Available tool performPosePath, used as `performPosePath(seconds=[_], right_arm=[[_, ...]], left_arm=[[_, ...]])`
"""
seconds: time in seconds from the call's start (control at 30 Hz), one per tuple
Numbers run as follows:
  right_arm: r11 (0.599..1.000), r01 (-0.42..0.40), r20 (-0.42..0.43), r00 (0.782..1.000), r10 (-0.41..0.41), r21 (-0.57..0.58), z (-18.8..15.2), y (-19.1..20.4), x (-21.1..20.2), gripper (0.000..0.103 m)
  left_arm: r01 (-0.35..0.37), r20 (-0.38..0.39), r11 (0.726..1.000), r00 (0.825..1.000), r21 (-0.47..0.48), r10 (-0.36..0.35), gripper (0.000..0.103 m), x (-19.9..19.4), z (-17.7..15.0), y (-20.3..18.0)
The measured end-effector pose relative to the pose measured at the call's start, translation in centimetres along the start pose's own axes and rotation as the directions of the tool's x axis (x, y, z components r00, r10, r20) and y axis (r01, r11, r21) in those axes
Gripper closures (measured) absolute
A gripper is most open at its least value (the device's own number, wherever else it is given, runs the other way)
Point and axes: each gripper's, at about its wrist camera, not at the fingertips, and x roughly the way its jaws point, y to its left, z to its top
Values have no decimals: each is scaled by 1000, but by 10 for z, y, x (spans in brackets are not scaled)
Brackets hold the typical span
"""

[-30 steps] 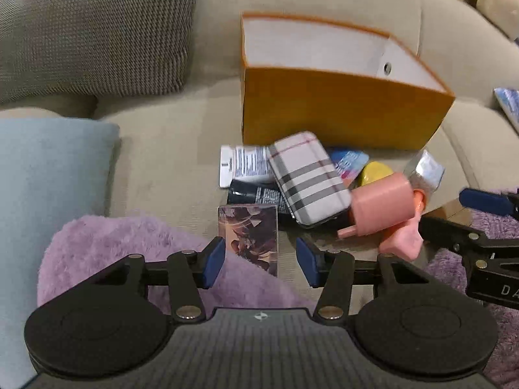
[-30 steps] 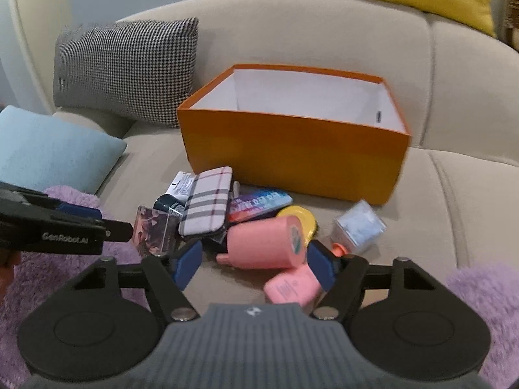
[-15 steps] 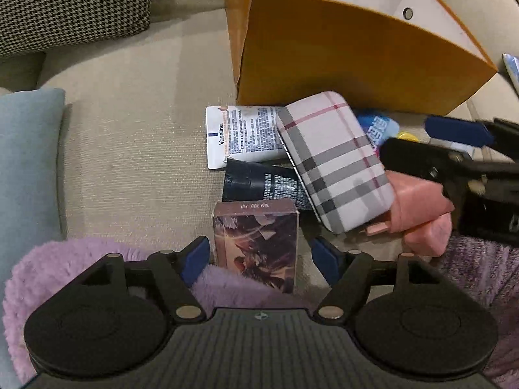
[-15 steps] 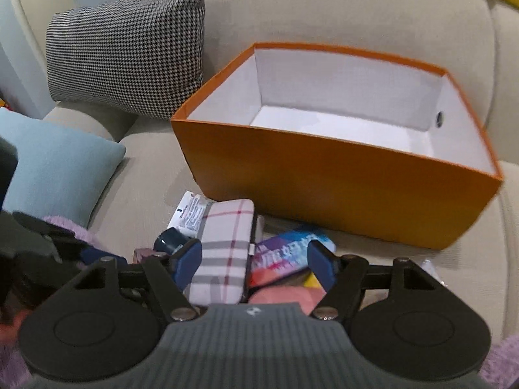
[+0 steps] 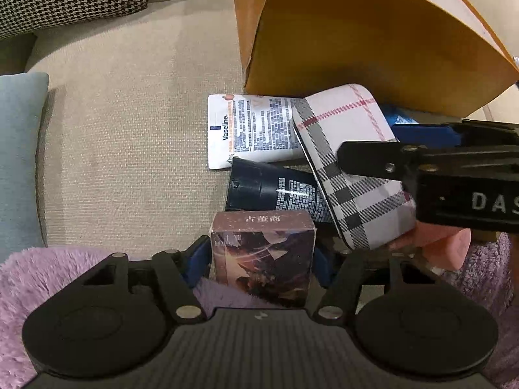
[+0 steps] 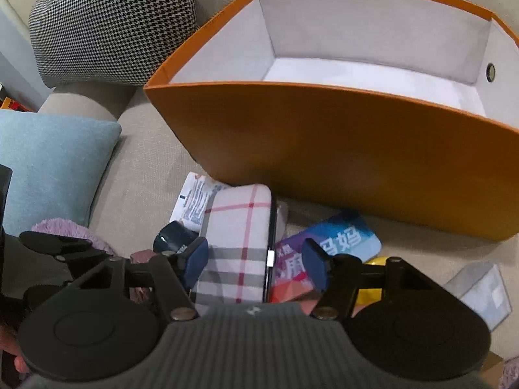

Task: Organize rigid objects
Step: 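Grasp the dark picture card box with the left gripper while the right grasps the plaid case, then carry both items into the orange box and open the left gripper over the card box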

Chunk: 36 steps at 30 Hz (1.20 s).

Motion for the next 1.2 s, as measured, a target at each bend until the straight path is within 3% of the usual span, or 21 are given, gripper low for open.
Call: performPosePath(seconds=[0.13, 0.23, 0.3, 0.37, 0.5, 0.87, 1.03, 1.2], right_arm=[[999, -45, -10, 999, 46, 14, 3, 2, 9, 48], [998, -49, -20, 999, 50, 30, 3, 5, 10, 51], [999, -43, 5, 999, 43, 11, 1, 7, 3, 58], [997, -71, 41, 997, 71, 2, 0, 8, -9, 75], [998, -60, 72, 996, 61, -24, -2, 12, -27, 84], [999, -31, 178, 984, 32, -10, -12, 5, -69, 87], [999, -36, 261, 964, 43, -31, -5, 5, -103, 87], [997, -48, 360, 931, 67, -60, 9, 5, -140, 87]], left_arm=[[13, 28, 1000, 1000, -17, -12, 37, -6, -3, 1], [11, 48, 1000, 999, -23, -10, 37, -8, -4, 0], [13, 64, 999, 998, -32, -11, 37, -13, -5, 1], [18, 84, 999, 996, -40, -15, 37, -17, -12, 4], [23, 131, 998, 991, -51, -16, 37, -27, -20, 7], [65, 289, 993, 957, -100, -34, 38, -83, -33, -4], [86, 371, 993, 927, -87, -47, 38, -117, -20, -12], [110, 443, 992, 894, -64, -71, 38, -150, 8, -23]])
